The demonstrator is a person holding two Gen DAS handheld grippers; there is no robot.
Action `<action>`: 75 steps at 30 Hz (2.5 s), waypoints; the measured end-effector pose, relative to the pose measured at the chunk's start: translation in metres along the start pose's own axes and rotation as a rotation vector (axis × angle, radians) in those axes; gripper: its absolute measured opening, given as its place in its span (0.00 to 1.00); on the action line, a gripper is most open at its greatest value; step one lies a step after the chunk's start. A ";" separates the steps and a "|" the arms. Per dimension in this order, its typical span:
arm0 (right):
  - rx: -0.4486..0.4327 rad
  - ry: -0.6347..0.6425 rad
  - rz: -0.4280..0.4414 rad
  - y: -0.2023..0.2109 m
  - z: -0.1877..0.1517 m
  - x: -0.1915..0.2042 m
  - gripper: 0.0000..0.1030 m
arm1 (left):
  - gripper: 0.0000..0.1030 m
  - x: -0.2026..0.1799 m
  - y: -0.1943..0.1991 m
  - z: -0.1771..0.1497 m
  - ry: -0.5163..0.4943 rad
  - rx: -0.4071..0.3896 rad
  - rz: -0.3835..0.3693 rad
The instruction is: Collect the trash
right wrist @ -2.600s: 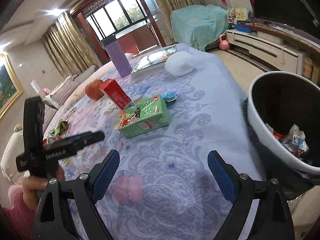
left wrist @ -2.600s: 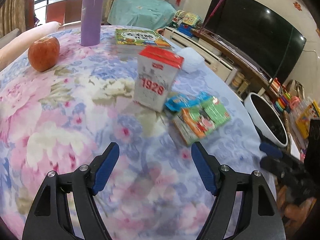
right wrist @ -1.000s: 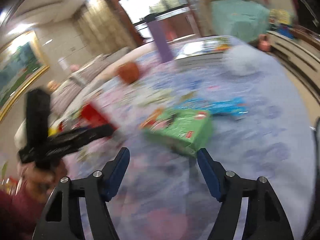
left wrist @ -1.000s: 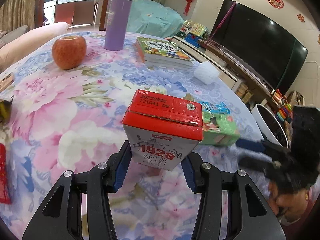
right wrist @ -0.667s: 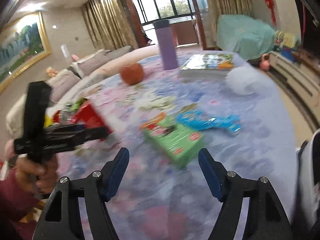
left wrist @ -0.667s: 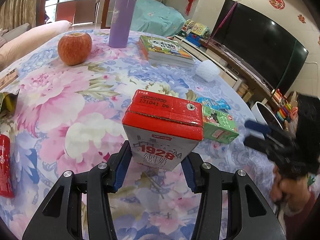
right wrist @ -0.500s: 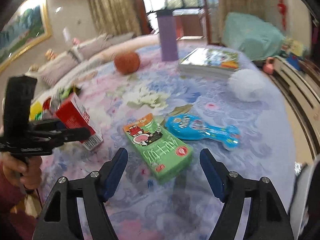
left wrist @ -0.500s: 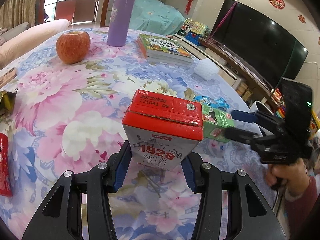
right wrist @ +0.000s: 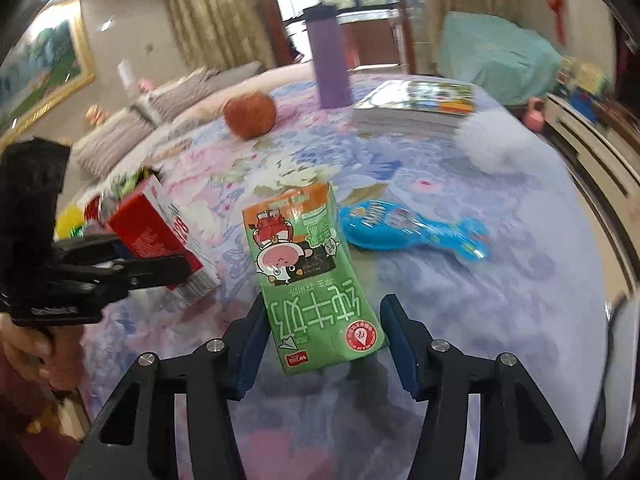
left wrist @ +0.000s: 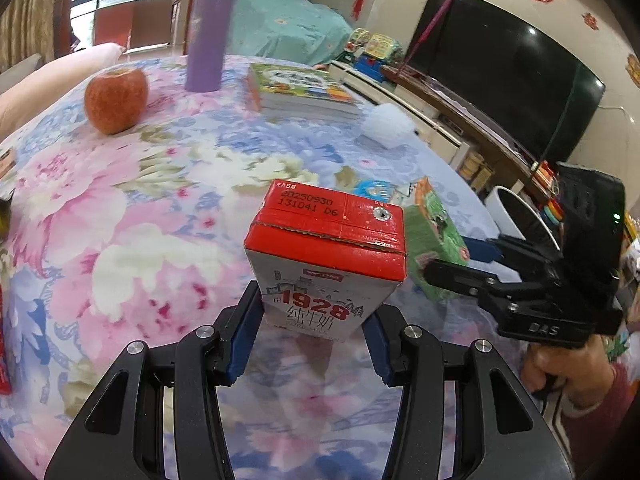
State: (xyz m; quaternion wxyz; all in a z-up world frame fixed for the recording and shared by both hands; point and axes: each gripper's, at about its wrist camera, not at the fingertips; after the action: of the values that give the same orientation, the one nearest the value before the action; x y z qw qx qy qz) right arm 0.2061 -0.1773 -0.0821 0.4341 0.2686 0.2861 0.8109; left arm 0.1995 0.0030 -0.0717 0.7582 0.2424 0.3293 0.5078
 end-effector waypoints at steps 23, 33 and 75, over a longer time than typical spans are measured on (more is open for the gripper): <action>-0.176 -0.277 -0.161 0.122 -0.061 -0.064 0.54 | 0.46 -0.141 -0.024 0.002 -0.221 0.038 -0.175; -0.205 -0.318 -0.238 0.150 -0.070 -0.088 0.54 | 0.46 -0.193 -0.033 0.005 -0.304 0.047 -0.215; -0.254 -0.433 -0.353 0.198 -0.086 -0.172 0.54 | 0.46 -0.297 -0.078 0.038 -0.451 0.042 -0.255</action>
State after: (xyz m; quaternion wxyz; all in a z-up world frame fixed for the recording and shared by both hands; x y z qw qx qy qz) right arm 0.1207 -0.4360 -0.0354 0.6492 0.3250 0.1252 0.6762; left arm 0.1965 -0.3031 -0.0260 0.8652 0.3218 0.1904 0.3342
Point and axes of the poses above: each gripper's, at about its wrist camera, not at the fingertips, and y roughly against the way its jaws point, x to its left, z to its top, and after that the axes turned 1 degree about -x, right-handed
